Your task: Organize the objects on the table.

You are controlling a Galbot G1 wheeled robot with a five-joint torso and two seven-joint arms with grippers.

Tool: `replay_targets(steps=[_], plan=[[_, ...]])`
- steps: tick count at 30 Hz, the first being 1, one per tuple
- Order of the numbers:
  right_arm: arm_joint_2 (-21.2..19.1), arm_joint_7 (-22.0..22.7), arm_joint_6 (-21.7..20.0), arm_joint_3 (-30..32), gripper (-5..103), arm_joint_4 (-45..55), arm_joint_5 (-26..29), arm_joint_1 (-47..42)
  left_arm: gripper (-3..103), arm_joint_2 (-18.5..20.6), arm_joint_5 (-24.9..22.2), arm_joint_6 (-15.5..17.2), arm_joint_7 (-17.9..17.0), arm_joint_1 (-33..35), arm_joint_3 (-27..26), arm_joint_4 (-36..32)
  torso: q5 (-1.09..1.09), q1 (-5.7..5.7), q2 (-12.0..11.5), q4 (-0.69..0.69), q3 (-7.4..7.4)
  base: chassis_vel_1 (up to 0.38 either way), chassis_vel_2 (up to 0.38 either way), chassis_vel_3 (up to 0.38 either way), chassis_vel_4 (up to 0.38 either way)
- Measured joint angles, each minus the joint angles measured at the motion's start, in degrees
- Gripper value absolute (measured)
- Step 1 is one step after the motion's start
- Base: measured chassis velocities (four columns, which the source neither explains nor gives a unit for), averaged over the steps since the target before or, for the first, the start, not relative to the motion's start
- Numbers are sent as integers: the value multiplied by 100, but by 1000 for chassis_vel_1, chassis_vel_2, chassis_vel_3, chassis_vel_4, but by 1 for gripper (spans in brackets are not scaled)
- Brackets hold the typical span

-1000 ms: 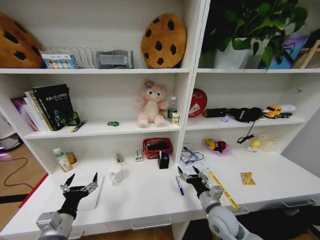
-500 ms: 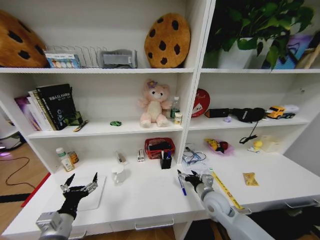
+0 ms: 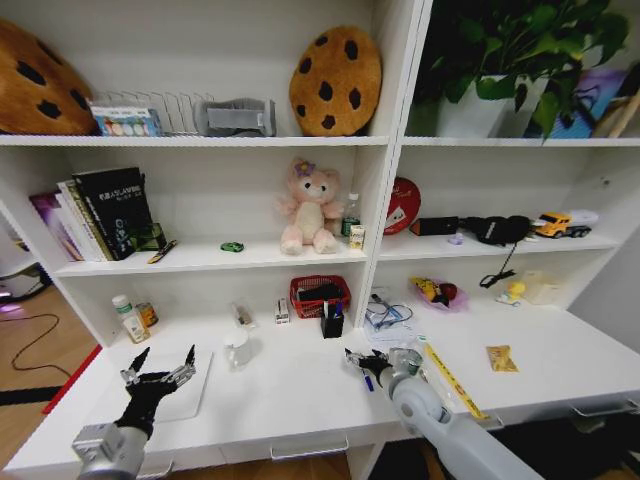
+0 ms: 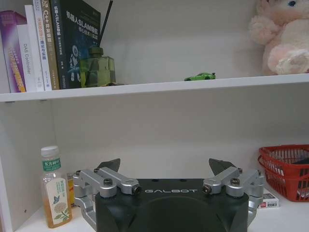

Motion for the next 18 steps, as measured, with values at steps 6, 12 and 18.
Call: replay_targets(steps=[6, 12, 18], plan=[[69, 154, -33, -152, 90, -135, 97, 86, 100, 0, 0, 0, 0, 0, 0, 0, 0, 0, 0, 1, 0, 0, 0, 0, 0], [88, 225, -19, -194, 62, -202, 62, 121, 100, 0, 0, 0, 0, 0, 0, 0, -1, 0, 1, 0, -1, 0, 0, 0, 0], [61, 225, -20, -184, 41, -163, 63, 85, 100, 0, 0, 0, 0, 0, 0, 0, 0, 0, 1, 0, -1, 0, 0, 0, 0]])
